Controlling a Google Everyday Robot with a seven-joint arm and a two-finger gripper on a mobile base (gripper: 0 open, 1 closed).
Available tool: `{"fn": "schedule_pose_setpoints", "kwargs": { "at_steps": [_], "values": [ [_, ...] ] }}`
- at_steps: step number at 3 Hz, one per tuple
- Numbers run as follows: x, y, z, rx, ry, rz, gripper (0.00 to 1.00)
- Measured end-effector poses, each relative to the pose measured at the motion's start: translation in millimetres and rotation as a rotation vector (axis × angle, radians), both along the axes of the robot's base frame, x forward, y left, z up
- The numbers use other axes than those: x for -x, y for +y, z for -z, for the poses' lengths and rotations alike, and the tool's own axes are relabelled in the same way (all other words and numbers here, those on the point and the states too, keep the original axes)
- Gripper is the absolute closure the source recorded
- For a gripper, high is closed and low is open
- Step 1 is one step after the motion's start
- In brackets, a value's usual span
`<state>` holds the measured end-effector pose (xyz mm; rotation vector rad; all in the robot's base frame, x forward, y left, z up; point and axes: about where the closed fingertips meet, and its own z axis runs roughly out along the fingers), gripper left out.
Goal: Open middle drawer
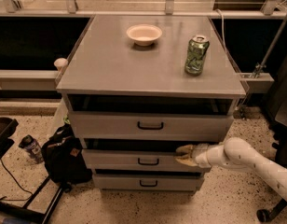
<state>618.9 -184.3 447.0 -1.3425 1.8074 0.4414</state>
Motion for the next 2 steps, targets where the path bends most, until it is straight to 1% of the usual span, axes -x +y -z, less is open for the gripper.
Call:
{"fn": "schedule_pose_setpoints", "kwargs": {
  "at_steps": [1, 2],
  "values": [
    [0.0, 0.0, 0.0, 0.0, 0.0, 0.0, 1.0],
    [3.8, 2.4, -1.4, -0.014, -0.02, -0.007, 1.0]
  ]
}}
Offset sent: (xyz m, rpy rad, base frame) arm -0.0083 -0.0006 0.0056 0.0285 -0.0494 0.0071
